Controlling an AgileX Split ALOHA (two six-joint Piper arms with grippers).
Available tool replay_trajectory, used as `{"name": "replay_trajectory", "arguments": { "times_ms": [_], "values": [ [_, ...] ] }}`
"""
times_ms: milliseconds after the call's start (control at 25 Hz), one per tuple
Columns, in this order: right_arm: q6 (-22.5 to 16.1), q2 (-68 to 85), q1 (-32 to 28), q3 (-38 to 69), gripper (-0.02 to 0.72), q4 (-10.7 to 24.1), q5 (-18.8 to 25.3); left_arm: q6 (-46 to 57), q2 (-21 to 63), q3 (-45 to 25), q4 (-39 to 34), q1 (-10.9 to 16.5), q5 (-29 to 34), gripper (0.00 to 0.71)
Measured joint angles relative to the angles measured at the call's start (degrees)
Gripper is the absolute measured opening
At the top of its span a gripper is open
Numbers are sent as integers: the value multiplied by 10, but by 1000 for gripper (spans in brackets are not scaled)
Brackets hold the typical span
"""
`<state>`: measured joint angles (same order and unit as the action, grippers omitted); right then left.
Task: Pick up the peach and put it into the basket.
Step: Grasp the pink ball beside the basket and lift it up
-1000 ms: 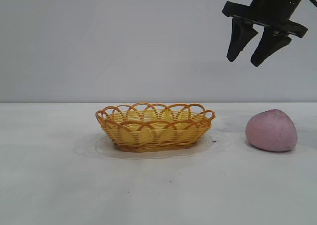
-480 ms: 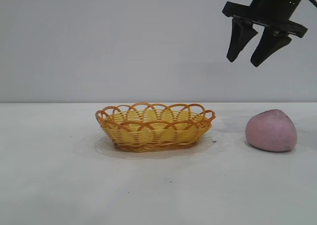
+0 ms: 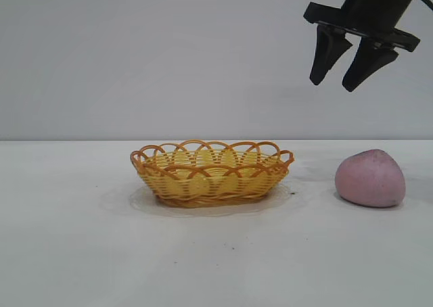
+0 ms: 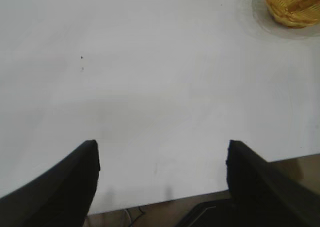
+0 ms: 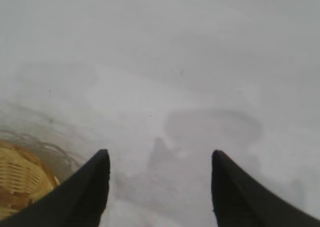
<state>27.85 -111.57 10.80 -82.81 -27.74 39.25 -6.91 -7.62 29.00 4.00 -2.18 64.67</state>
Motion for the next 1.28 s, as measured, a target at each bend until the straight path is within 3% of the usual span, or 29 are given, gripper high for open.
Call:
{"name": "replay_trajectory", "arguments": {
  "times_ms": [240,800,1280],
  "values": [
    [0,0,0,0,374,0,6,-1,80,-9,-3,0,-2,523],
    [0,29,0,0,374,14,28,7,87,-9,-4,0,-3,523],
    [0,66,0,-23,374,91,265,7,87,-9,-4,0,-3,523]
  ]
}}
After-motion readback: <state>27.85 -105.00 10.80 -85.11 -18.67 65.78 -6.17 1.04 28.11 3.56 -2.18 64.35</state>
